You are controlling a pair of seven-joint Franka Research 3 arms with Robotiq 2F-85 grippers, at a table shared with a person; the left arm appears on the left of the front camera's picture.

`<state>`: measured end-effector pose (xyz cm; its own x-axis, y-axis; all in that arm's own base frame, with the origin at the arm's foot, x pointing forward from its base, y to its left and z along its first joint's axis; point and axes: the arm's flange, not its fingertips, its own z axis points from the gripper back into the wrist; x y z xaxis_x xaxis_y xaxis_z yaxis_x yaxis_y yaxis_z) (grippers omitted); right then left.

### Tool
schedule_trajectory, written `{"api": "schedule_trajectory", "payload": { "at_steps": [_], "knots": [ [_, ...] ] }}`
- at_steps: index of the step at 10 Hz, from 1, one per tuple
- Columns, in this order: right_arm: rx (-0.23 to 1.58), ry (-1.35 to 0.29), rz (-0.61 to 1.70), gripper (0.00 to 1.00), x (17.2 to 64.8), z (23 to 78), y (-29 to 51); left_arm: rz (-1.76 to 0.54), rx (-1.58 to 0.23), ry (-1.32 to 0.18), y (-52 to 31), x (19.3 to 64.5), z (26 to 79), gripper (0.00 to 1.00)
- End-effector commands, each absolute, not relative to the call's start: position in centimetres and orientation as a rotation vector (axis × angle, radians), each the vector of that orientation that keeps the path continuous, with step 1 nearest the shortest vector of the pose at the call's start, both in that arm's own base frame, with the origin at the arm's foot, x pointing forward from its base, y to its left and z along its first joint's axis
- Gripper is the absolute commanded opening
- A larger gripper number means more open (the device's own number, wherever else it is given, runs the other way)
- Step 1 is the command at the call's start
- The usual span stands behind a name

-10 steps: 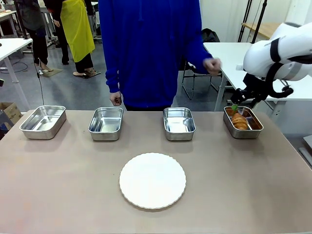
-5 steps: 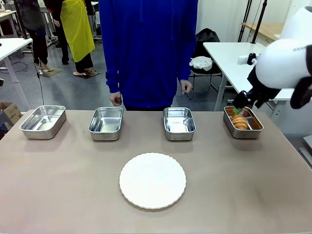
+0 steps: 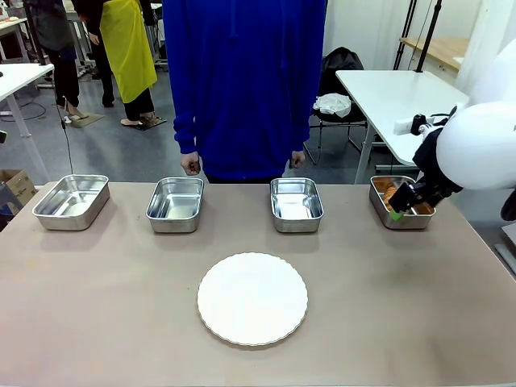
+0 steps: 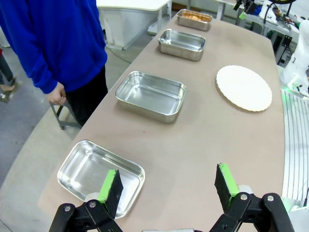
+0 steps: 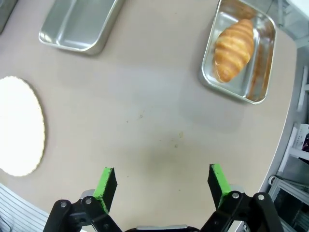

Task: Place the bread in the container.
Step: Place the Butter Roll into the Airtight Container indicated by the human.

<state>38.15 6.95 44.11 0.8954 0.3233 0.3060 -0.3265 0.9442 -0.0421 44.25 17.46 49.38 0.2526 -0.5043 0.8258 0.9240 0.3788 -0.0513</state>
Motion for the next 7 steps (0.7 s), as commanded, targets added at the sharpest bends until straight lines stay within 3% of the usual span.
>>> {"api": "schedule_trajectory", "payload": {
  "at_steps": [1, 3, 7],
  "knots": [
    [0.017, -0.308, 0.302, 1.00, 35.4, 42.4, 6.6, -1.061, -0.615, -0.831, 17.4, 44.1, 49.5, 1.00],
    [0.012, -0.307, 0.330, 1.00, 38.1, 44.0, 7.0, -1.061, -0.615, -0.831, 17.4, 44.1, 49.5, 1.00],
    [0.012, -0.307, 0.330, 1.00, 38.1, 44.0, 7.0, -1.061, -0.615, -0.831, 17.4, 44.1, 49.5, 1.00]
  ]
}}
